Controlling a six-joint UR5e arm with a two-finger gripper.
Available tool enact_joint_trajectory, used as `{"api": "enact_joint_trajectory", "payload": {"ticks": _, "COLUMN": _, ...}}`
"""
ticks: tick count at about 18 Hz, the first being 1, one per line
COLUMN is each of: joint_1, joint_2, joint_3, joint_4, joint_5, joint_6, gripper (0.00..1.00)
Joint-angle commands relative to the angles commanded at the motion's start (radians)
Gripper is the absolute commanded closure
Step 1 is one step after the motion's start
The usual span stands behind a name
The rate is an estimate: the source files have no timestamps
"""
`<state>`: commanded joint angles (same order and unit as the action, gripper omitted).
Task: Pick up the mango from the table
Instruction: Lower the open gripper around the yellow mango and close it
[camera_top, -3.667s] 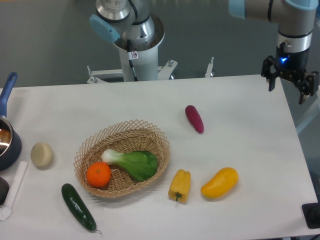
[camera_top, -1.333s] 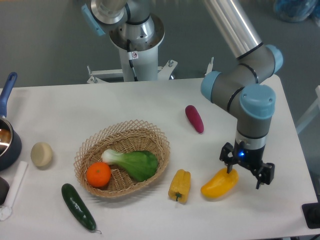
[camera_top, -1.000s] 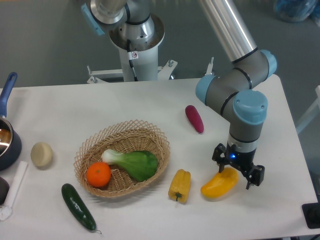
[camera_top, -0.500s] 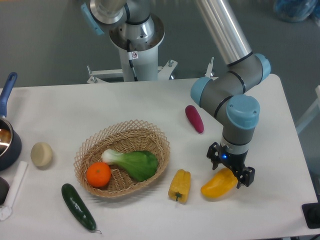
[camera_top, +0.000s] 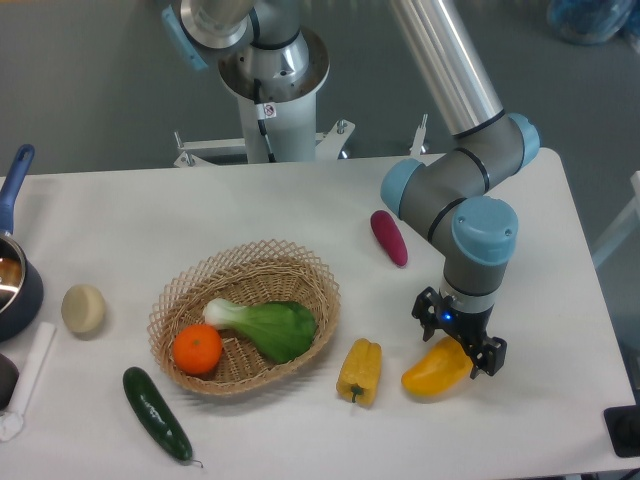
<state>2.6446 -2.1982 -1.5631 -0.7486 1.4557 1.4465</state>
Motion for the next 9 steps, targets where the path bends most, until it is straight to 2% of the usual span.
{"api": "enact_joint_trajectory", "payload": {"ticks": 9, "joint_1": 0.002, "joint_2": -0.023, "joint_3": 0.011, "joint_4": 0.000, "joint_5": 0.015, "joint_6": 0.000, "gripper": 0.00}}
